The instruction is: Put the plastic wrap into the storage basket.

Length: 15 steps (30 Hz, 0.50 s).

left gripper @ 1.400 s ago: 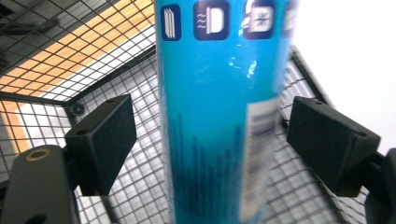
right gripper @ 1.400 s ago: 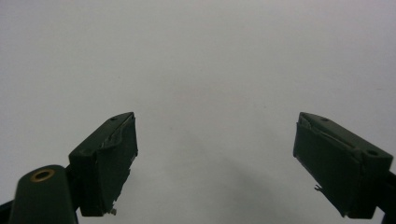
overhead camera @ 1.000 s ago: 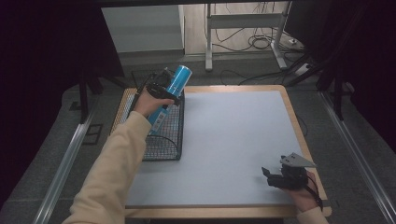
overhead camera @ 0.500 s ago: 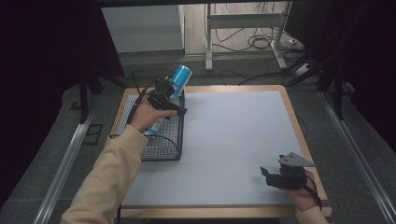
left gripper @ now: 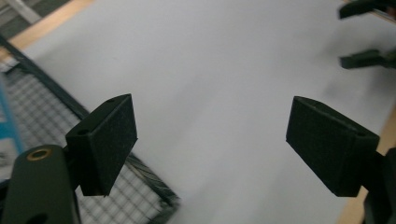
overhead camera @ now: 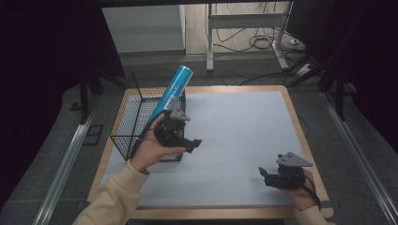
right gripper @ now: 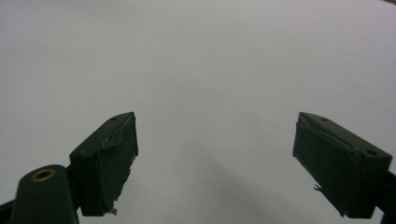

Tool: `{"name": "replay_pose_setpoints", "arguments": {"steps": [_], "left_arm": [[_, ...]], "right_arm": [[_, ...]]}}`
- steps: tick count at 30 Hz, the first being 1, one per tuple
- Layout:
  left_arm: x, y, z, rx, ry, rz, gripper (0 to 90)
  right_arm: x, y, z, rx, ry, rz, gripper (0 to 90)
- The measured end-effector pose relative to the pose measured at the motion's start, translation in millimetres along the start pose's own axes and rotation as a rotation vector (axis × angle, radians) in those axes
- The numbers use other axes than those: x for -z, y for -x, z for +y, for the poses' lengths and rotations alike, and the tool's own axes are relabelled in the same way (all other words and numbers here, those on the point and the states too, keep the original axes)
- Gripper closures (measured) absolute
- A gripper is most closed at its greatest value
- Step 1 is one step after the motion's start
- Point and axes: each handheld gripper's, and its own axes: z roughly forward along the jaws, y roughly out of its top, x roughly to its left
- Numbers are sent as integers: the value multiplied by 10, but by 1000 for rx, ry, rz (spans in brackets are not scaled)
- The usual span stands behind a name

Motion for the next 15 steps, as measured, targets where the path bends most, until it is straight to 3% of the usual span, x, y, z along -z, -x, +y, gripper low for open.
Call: {"name": "replay_pose_setpoints", "arguments": {"steps": [7,15], "left_arm": [[-195,219,-348,-13,-35,-60,166],[-406,257,-736,17,-63,-81,170]], "right_arm": [[9,-36,16,11,6,7,140],[-7,-19,-11,1,-7,1,140]]}}
